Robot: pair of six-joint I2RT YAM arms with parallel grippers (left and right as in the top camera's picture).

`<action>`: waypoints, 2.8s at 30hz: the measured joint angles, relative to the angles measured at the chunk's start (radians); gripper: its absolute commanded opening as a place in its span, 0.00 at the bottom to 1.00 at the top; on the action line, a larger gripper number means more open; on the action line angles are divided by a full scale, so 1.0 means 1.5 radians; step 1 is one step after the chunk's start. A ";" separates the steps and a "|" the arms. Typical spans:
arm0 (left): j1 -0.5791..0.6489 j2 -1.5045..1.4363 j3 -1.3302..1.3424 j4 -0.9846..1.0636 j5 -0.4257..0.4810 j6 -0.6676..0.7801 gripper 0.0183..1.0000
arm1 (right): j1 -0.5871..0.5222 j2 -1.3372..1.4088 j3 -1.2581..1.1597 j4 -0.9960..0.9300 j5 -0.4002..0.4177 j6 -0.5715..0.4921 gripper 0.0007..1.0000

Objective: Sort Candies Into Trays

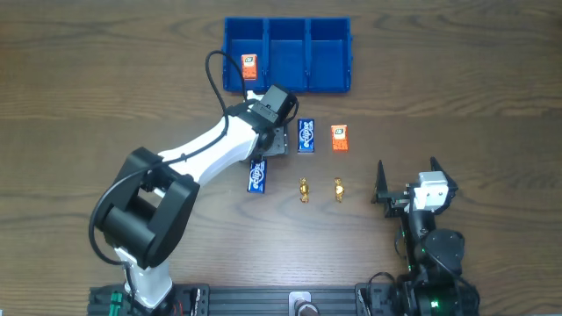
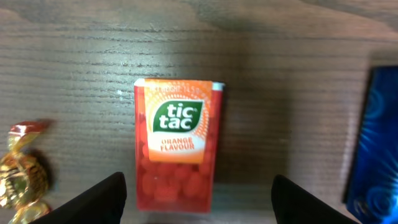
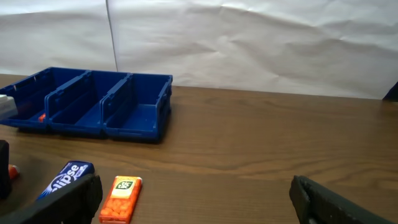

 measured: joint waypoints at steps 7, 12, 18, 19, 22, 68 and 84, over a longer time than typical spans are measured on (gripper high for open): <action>0.014 0.021 0.002 0.019 -0.002 -0.004 0.36 | 0.000 0.000 0.000 0.000 0.000 0.000 1.00; 0.015 0.022 0.002 0.022 -0.003 -0.006 0.31 | 0.000 0.000 0.000 0.000 0.000 0.000 1.00; 0.017 0.017 0.002 0.022 -0.002 -0.005 0.29 | 0.000 0.000 0.000 0.000 0.000 0.000 1.00; 0.018 0.010 0.002 0.022 -0.007 -0.005 0.29 | 0.000 0.000 0.000 0.000 0.000 0.000 1.00; 0.022 -0.040 0.010 0.011 -0.027 0.003 0.29 | 0.000 0.000 0.000 0.000 0.000 0.000 1.00; -0.042 0.261 0.745 -0.311 -0.064 0.055 0.87 | 0.000 0.000 0.000 0.000 0.000 0.000 1.00; -0.197 0.368 0.690 -0.345 -0.024 -0.139 0.81 | 0.000 0.000 0.000 0.000 0.000 0.000 1.00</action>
